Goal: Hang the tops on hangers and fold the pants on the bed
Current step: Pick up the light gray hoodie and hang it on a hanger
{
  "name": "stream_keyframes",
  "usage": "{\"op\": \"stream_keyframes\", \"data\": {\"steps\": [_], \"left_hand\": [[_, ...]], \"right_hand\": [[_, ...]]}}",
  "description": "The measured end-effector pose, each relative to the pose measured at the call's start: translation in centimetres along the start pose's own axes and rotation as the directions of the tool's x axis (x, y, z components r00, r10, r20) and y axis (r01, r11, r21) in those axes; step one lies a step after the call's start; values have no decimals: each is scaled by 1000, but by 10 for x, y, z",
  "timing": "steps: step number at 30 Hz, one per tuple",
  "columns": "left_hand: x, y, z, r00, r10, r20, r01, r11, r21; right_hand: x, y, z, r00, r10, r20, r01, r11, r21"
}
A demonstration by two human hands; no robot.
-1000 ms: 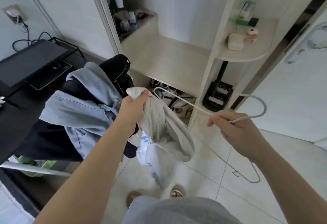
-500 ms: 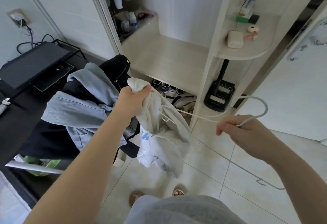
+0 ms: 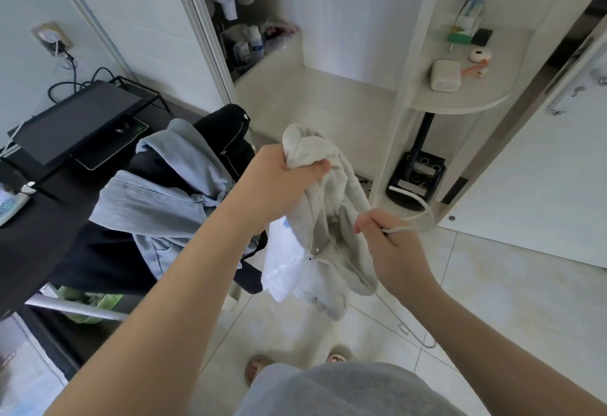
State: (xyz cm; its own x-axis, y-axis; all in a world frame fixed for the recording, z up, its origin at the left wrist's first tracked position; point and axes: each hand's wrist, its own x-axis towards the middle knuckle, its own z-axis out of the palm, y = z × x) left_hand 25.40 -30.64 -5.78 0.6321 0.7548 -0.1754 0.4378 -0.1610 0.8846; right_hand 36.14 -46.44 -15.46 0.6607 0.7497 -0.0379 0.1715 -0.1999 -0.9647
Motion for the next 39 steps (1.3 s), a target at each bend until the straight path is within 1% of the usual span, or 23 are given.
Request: {"op": "stream_keyframes", "data": {"steps": [2,4,6,7,8,10,11,12,14,16,18,20,22,24,26,28,30,31,32,33,36,37,39], "left_hand": [[-5,1,6,999,-17,33,17,999,-27],[-10,0,18,997,-6,78,12,997,-82],[-15,-3,29,995,20,94,-12,996,-88],[-16,-5,31,996,17,93,-9,997,-78],[-17,-8,31,996,1,91,4,998,-61],[-18,-15,27,996,-4,87,0,999,40],[-19,-18,25,996,4,88,-12,996,91],[-20,-22,25,997,10,78,-18,993,114],[-21,-25,27,1000,22,16,-23,997,76],[-16,-26,27,997,11,-79,-10,1000,16],[-7,-25,23,987,-15,-162,10,1000,-30],[1,-24,18,973,-41,-228,26,997,-68],[5,-23,15,968,-49,-248,30,996,-81],[4,-21,18,976,-48,-214,35,997,-61],[1,-19,25,985,-47,-167,41,998,-39],[-5,-18,32,988,-47,-146,40,998,-50],[-12,-19,41,993,-72,-95,58,989,-137],[-15,-19,47,997,-66,-47,58,984,-167],[-17,-20,53,999,-42,2,42,987,-158],[-20,-21,57,999,-17,45,23,992,-124],[-22,-27,56,991,37,132,-27,997,-77],[-22,-29,54,987,53,154,-43,997,-71],[-25,-30,53,976,85,200,-77,996,-46]], "right_hand": [[-2,-1,6,998,-58,-18,58,998,18],[5,1,14,1000,-21,15,21,999,-29],[14,0,19,999,36,0,-36,999,23],[16,0,18,999,39,-32,-37,997,67],[15,1,16,997,21,-71,-14,995,98],[7,5,9,989,-56,-136,75,988,138],[2,8,5,984,-92,-150,114,983,147],[-2,11,2,984,-102,-146,122,983,136],[-2,15,-3,996,-53,-76,57,997,44],[0,17,-6,1000,22,14,-21,997,-80],[1,21,-10,994,93,52,-84,984,-156],[-4,24,-16,987,145,61,-132,973,-189],[-11,25,-21,993,115,22,-111,985,-135],[-18,25,-22,997,36,-62,-42,994,-102],[-21,28,-19,994,-27,-110,10,988,-154],[-18,34,-13,995,-18,-98,-6,971,-239],[-10,36,-7,997,65,-50,-76,962,-263],[-6,36,-4,995,97,-21,-99,970,-223],[-3,34,-2,995,104,4,-102,982,-160],[-2,31,0,997,80,14,-78,993,-88],[-4,20,-1,993,-113,-20,114,991,71],[-5,18,0,989,-146,-9,146,984,100],[-4,14,1,990,-129,47,122,982,144]]}}
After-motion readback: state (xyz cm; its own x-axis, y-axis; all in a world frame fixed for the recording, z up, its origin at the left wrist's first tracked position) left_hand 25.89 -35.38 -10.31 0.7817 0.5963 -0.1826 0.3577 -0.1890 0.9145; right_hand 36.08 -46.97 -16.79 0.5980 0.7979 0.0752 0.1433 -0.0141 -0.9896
